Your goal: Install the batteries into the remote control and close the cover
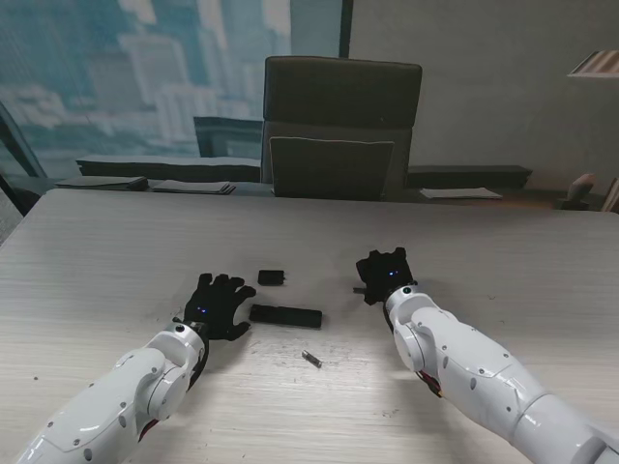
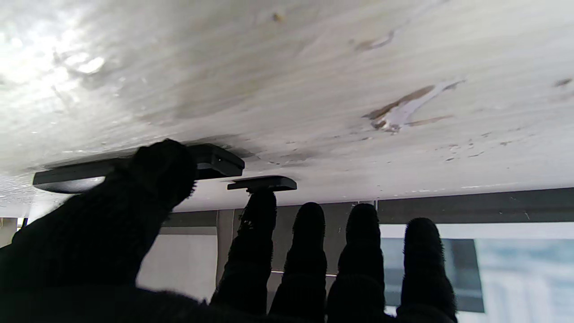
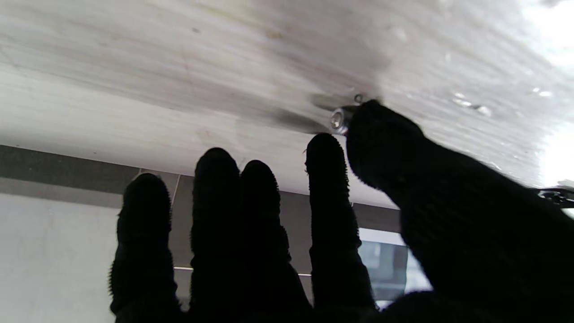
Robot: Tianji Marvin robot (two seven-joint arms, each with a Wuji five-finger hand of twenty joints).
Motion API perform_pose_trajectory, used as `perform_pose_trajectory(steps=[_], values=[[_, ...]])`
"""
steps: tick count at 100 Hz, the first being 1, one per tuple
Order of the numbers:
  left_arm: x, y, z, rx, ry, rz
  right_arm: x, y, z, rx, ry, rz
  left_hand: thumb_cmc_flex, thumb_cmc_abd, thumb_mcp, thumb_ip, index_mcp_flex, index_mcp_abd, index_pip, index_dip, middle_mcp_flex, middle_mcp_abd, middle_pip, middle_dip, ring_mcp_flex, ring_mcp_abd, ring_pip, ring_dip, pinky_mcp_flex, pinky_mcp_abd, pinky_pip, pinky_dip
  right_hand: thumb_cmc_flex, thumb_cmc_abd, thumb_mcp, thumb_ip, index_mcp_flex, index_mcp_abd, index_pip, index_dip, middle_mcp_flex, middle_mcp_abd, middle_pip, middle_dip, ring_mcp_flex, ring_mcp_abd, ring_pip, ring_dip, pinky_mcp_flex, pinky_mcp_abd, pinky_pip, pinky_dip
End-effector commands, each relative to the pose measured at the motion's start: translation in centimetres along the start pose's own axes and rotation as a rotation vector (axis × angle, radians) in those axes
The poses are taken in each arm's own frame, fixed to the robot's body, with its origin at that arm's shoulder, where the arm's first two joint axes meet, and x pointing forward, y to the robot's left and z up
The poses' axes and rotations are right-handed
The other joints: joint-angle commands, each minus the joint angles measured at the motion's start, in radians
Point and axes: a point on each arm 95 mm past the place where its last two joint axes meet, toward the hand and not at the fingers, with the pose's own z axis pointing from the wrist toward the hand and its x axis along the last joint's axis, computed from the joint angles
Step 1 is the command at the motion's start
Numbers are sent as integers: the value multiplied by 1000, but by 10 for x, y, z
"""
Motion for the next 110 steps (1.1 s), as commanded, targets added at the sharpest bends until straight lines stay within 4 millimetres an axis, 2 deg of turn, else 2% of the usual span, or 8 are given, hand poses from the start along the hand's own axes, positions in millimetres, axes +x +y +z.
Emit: perform_pose_trajectory(steps=[1,27,31,52,69,91,110], values=[[3,2,-1,-17,4,-7,8,-12,-5,37,10,9,-37,-4,-15,-20,-35,27,-14,-12,-39,20,-15,-17,-30,18,-16,3,-29,11,-30,-1,37,-52,-9,-59,19,-46,57,-57,21,-28,35,7,14,-12,26,9,4,-19,28,-9],[3,2,-1,-18,3,-11,15,-21,-6,57,-2,20,-37,8,-25,-18,-35,29,-15,-13,-40,21,-16,-18,-31,18,-16,4,-30,9,-32,1,77,-81,-5,-79,41,-50,137,-75,40,-34,44,8,25,-14,30,9,12,-18,33,-10],[3,2,-1,-18,3,-12,16,-22,-7,61,-3,20,-38,9,-27,-18,-34,28,-15,-13,-41,21,-16,-18,-32,18,-16,4,-31,9,-33,1,87,-78,-4,-84,42,-50,169,-101,44,-35,45,6,31,-15,31,8,12,-18,33,-11],[3,2,-1,-19,3,-16,19,-29,-9,72,-26,23,-36,13,-33,-16,-33,30,-17,-14,-42,22,-17,-18,-34,17,-17,4,-31,10,-35,2,112,-48,0,-82,106,-44,207,-103,71,-34,47,-1,42,-6,32,6,18,-9,34,-13],[3,2,0,-20,3,-16,19,-35,-11,80,-45,29,-36,17,-36,-15,-33,28,-18,-15,-43,23,-17,-18,-33,17,-16,4,-32,10,-36,3,122,-26,-1,-77,172,-4,231,-113,103,-33,51,-27,59,6,35,4,25,0,37,-14],[3,2,0,-22,4,-16,20,-37,-12,80,-55,49,-34,23,-39,-13,-34,28,-19,-15,-44,22,-17,-19,-35,17,-17,4,-33,10,-37,4,121,-27,26,-68,180,30,257,-82,114,-34,66,-40,60,8,40,3,27,-1,43,-13],[4,2,0,-27,6,-15,20,-28,-12,47,-41,73,-35,29,-46,-12,-33,28,-20,-16,-46,24,-18,-19,-36,18,-17,4,-33,9,-38,5,124,-28,48,-64,177,37,266,-63,113,-33,73,-42,56,8,46,5,30,-7,56,-7]])
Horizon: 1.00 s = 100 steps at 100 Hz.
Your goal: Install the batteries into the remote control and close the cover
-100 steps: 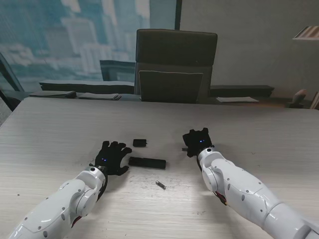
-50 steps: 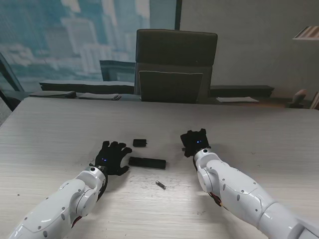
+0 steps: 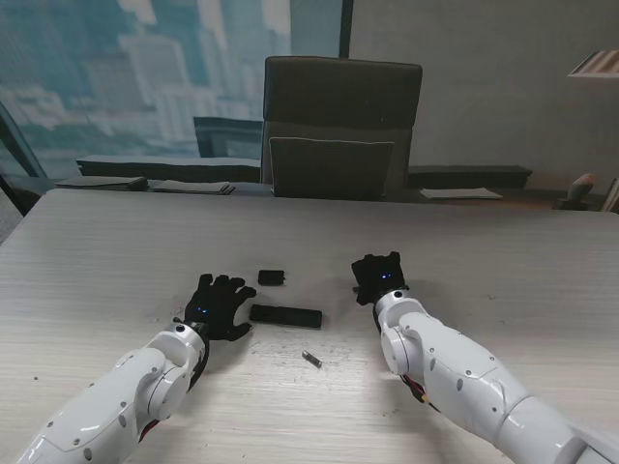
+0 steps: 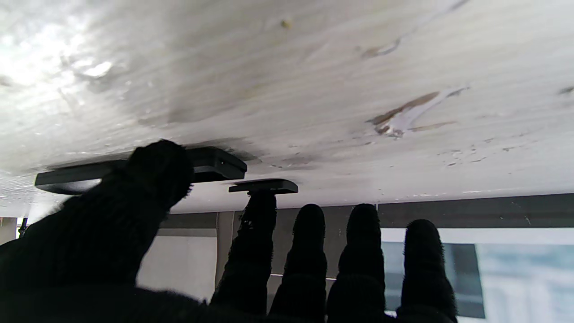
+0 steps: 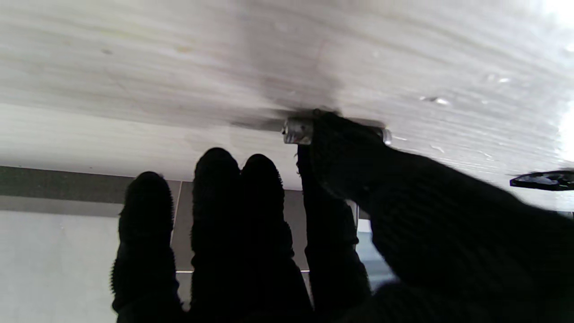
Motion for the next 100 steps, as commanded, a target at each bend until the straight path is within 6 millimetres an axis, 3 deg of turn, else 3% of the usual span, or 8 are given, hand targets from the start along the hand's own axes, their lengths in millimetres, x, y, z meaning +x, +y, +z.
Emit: perform_pose_trajectory(steps=[1,60,100], values=[[3,1,0,-16,5,-5,0,-22,-14,61,13,1,-35,16,-7,-11,-33,27,-11,-6,-36,23,-6,-18,-36,13,-17,4,-23,9,-28,5,19,-18,-32,-45,106,-30,31,16,10,-11,37,-11,17,8,24,5,3,-4,32,3],[4,1,0,-20,8,7,8,-5,-12,23,60,61,-34,24,-17,-8,-32,27,-12,-7,-36,23,-6,-18,-37,12,-17,5,-25,9,-30,8,8,11,-16,-39,80,-25,61,82,2,0,49,-2,6,15,36,11,-9,0,36,14],[4,0,0,-23,8,16,23,22,-11,-21,91,141,-32,19,-14,-8,-38,30,-26,-14,-37,22,-5,-18,-38,13,-17,5,-27,10,-34,8,31,14,-24,-41,84,5,56,88,5,27,43,-1,3,41,41,15,-5,13,57,27]])
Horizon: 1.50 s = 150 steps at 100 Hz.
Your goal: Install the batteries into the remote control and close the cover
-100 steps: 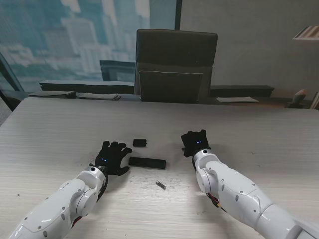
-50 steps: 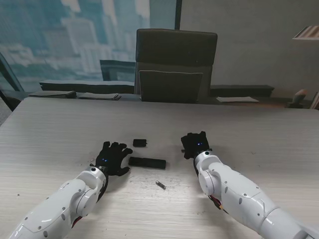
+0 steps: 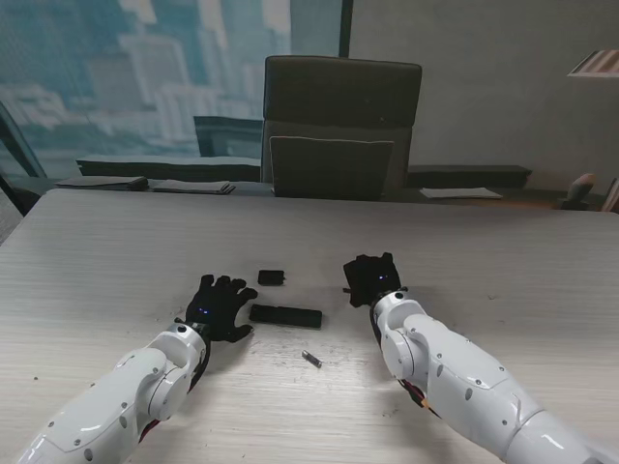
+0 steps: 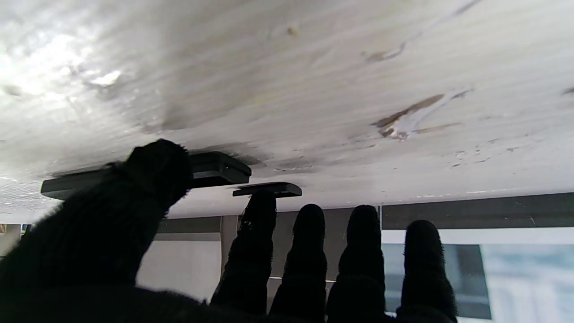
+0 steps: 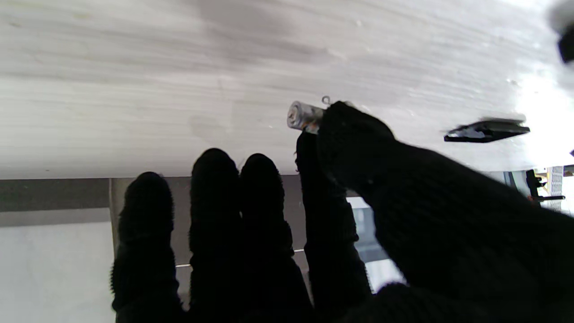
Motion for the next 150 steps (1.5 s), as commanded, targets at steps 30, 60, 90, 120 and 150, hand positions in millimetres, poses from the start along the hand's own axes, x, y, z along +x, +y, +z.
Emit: perform_pose_trajectory(steps=[30,60,90,120,150], values=[[1,0,0,-12,0,12,52,25,9,30,121,150,-24,10,12,-8,-26,27,-10,-11,-33,22,-3,-16,-24,12,-15,6,-23,11,-21,11,49,25,10,-9,50,23,51,45,4,47,25,0,2,45,25,16,-8,26,48,26],[0,2,0,2,-7,18,88,31,16,109,210,207,-19,11,27,-8,-21,-9,4,-4,-22,24,1,-15,-20,15,-11,7,-22,11,-19,12,57,24,6,-10,56,30,40,55,8,59,18,2,5,54,26,16,-4,31,55,31],[-1,3,0,3,-10,21,112,31,22,176,251,228,-18,6,38,-9,-15,-8,10,-1,-20,24,2,-13,-20,15,-9,7,-23,11,-17,12,60,25,3,-11,58,33,33,61,8,59,16,5,6,58,25,15,-2,31,62,35],[-1,3,-1,3,-10,29,125,25,29,235,249,228,-20,8,40,-10,-13,-8,12,1,-18,25,3,-12,-20,15,-7,7,-23,12,-16,11,64,24,2,-10,58,36,29,66,9,64,12,6,7,62,26,15,0,30,69,38],[0,3,0,3,-8,30,137,18,37,274,211,224,-19,9,39,-10,-13,-4,11,0,-19,25,3,-12,-21,15,-7,6,-23,12,-14,10,71,29,-1,-11,57,43,25,69,8,71,9,9,2,69,27,16,0,31,76,40]])
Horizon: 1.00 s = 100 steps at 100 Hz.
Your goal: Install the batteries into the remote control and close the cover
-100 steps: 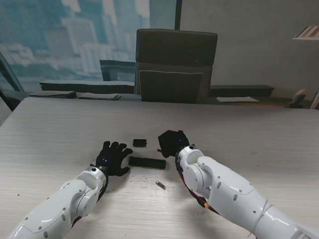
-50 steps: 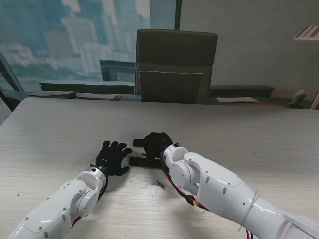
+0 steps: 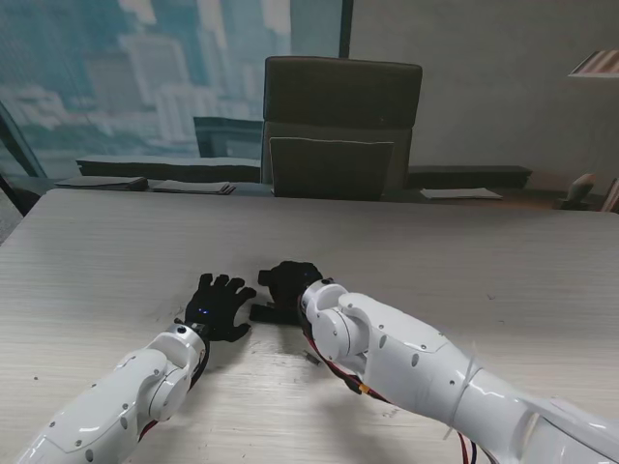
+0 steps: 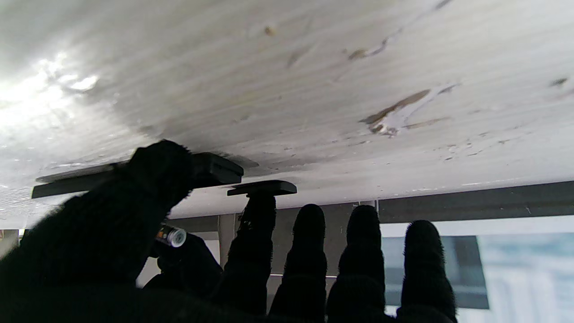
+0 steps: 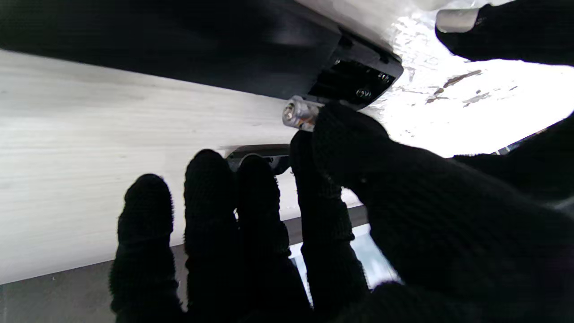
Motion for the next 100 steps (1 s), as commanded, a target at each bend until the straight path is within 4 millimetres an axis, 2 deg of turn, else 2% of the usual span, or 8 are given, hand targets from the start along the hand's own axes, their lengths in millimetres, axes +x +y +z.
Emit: perform_pose_trajectory(steps=[1,56,100], values=[[1,2,0,-14,0,1,8,-4,2,25,8,11,-20,9,21,-10,-12,-1,5,1,-19,25,3,-12,-21,14,-7,6,-23,12,-14,10,47,29,18,-11,45,1,26,29,7,34,9,10,1,18,22,16,0,27,39,16],[1,2,0,-14,-1,1,8,-13,15,62,-14,-3,-18,9,23,-9,-8,-1,7,2,-18,24,4,-11,-21,15,-6,6,-22,12,-11,10,47,34,15,-10,45,-1,22,32,3,35,6,14,1,17,23,16,-2,25,41,15],[2,3,0,-17,2,4,10,-12,20,58,-33,-6,-11,6,36,-7,5,-9,28,13,-16,25,5,-11,-20,16,-5,6,-19,12,-7,10,46,35,16,-9,43,1,21,33,3,37,8,15,0,20,25,18,-2,26,45,15]])
